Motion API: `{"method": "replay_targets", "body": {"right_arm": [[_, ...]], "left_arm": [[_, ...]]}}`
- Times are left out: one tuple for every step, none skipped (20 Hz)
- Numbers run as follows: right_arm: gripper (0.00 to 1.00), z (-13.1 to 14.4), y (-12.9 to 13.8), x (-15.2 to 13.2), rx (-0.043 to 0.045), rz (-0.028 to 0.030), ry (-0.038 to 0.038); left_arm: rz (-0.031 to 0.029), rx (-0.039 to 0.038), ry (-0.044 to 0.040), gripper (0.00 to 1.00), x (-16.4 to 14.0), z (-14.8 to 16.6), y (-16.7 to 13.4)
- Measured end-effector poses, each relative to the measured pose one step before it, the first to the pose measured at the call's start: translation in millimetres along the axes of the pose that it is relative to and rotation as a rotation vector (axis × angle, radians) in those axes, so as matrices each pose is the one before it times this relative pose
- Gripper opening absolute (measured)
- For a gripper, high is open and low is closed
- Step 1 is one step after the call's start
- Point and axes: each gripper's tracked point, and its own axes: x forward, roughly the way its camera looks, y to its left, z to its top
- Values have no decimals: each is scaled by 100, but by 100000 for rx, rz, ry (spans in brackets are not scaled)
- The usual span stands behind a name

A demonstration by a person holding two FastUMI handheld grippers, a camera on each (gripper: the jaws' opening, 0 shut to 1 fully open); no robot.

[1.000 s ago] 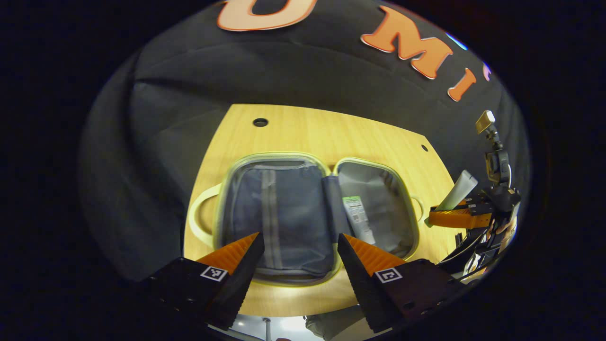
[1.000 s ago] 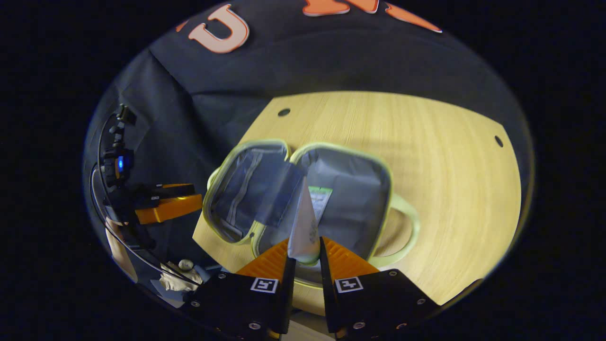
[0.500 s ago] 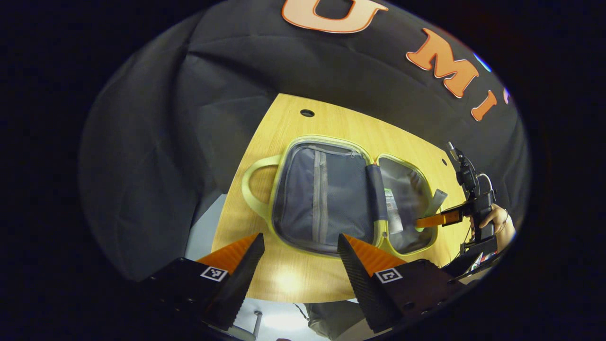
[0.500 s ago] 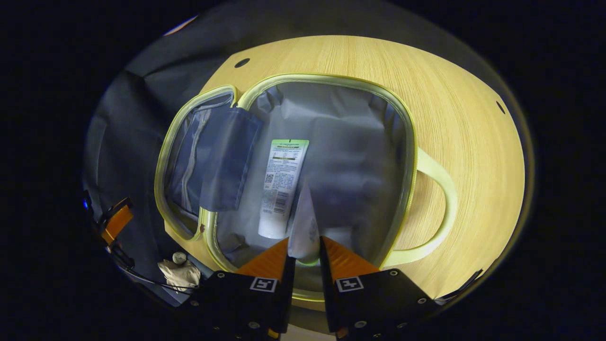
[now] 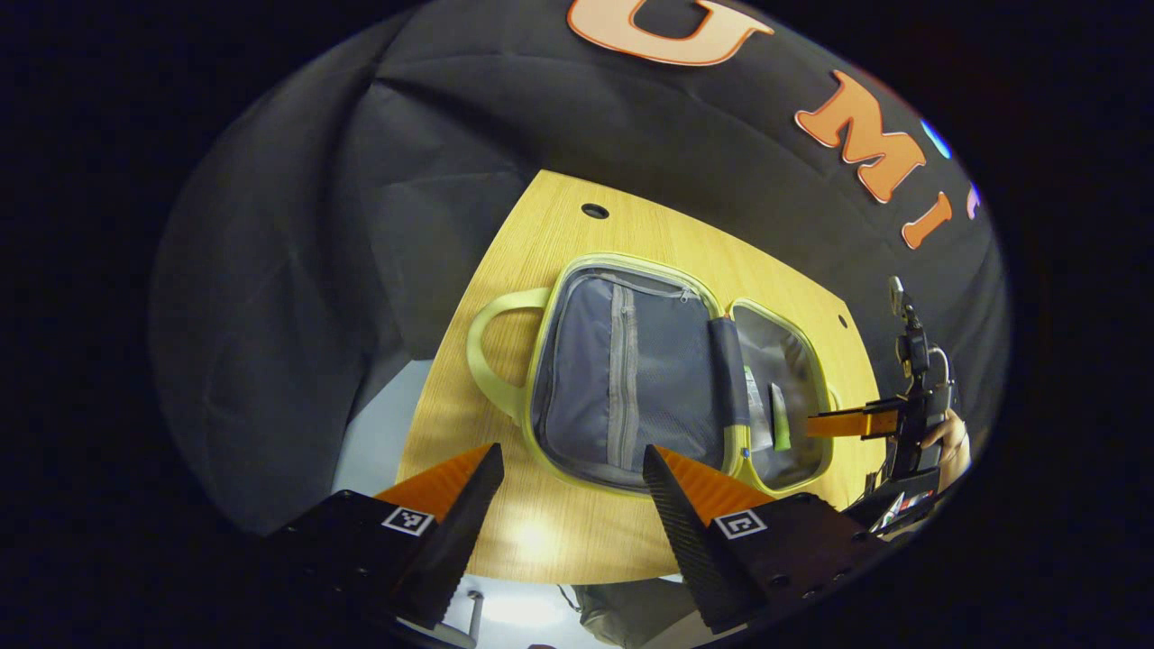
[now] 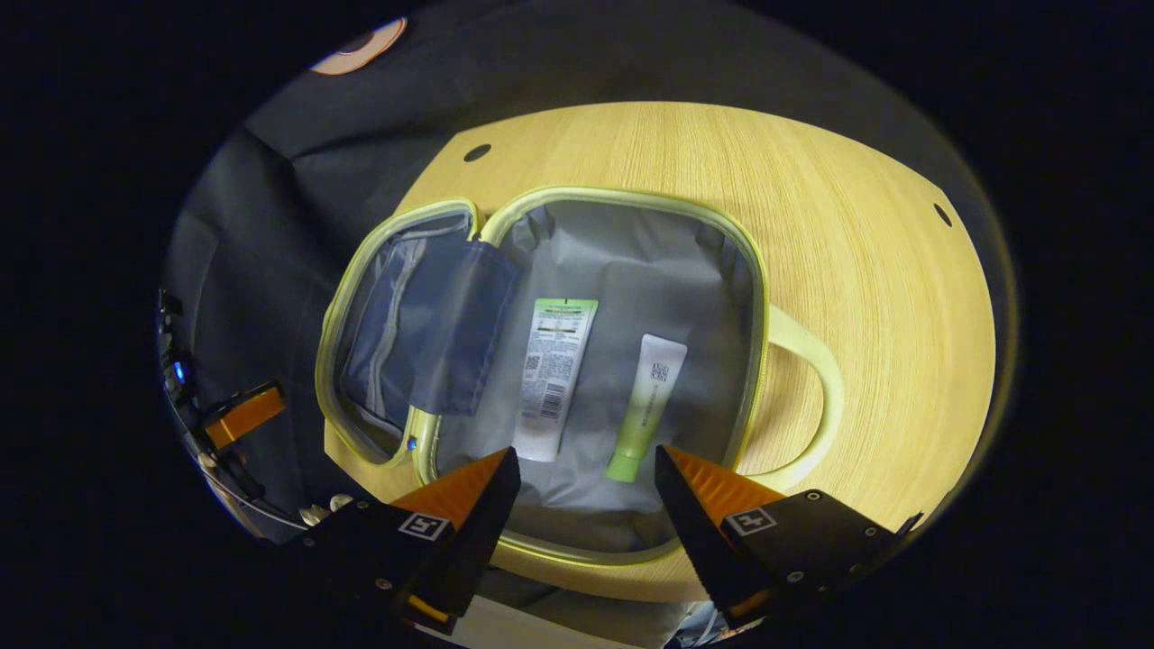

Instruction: First open the suitcase, pack the skin care products into it, and then close the suitcase.

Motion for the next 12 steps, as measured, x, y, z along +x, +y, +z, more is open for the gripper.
{"method": "replay_targets", "body": {"right_arm": [[96, 299, 358, -359, 668, 1149, -1773], [96, 217, 191, -265, 374, 892, -1851], [96, 273, 225, -205, 266, 429, -1523], [96, -36, 162, -323, 212, 269, -839], [96, -48, 104, -313, 124, -88, -547], [96, -75, -40, -320, -191, -264, -626], [96, 21, 31, -377, -319, -198, -774], [96, -81, -9, -366, 102, -61, -565], [96, -53, 89, -405, 834, 429, -471], [96, -50, 138, -368, 1143, 519, -415], [96, 53, -36, -387, 1017, 181, -646], [96, 40, -96, -437, 934, -153, -789]], "left_arm": [[-318, -1557, -1502, 97, 523, 358, 708], [-168, -1587, -1055, 97, 598, 334, 677], [24, -2234, -1154, 97, 670, 342, 843], [-448, -2782, -637, 97, 741, 439, 779], [-872, -3714, -856, 97, 552, 225, 520], [-2262, -4577, -1628, 97, 618, 593, 297], [-3552, -5496, -639, 97, 374, 523, -3], [-4060, -5654, -1231, 97, 560, 437, 32], [-3488, -5166, -1217, 97, 836, 513, 244], [-1559, -4657, -1233, 94, 754, 561, 578], [-712, -3766, -1440, 97, 930, 568, 757], [266, -3103, -1065, 96, 775, 557, 735]]}}
